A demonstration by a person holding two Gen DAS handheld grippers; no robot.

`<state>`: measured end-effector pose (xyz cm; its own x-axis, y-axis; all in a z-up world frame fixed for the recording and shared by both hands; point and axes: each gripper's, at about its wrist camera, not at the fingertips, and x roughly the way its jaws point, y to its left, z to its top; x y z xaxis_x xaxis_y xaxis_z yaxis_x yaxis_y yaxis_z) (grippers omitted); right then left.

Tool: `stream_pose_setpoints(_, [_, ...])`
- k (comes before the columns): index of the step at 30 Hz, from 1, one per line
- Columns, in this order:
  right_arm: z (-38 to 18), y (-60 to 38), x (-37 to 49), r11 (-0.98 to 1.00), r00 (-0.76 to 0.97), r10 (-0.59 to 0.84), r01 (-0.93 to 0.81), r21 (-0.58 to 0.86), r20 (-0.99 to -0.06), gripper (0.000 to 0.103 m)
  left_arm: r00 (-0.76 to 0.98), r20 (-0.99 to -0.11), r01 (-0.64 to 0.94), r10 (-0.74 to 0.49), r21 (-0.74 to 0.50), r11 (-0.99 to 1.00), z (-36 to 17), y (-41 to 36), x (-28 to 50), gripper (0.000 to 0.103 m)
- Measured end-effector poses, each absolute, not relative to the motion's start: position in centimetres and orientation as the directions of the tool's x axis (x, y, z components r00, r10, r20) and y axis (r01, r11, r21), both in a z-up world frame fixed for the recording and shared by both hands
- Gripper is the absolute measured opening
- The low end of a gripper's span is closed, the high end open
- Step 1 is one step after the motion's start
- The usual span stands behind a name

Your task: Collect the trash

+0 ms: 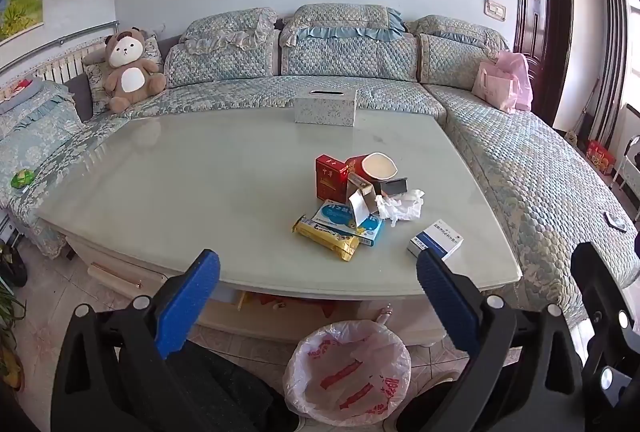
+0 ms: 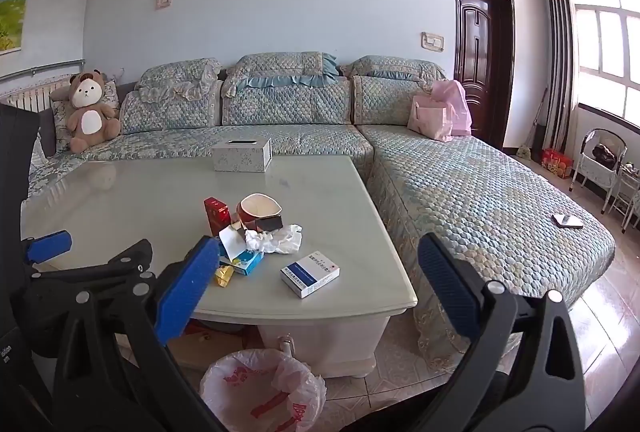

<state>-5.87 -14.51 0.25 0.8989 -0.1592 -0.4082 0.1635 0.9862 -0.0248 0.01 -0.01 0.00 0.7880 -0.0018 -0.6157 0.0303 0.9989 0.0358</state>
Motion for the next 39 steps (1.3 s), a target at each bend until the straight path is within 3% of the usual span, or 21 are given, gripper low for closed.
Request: stream_pose_setpoints(39, [0.3, -14.4, -6.0, 0.99, 0.905, -0.129, 0.14, -0.001, -0.405, 0.097, 0.815, -0.576, -0.019, 0.055, 0.068, 0.998, 0.9, 0.2, -0.9, 0.097])
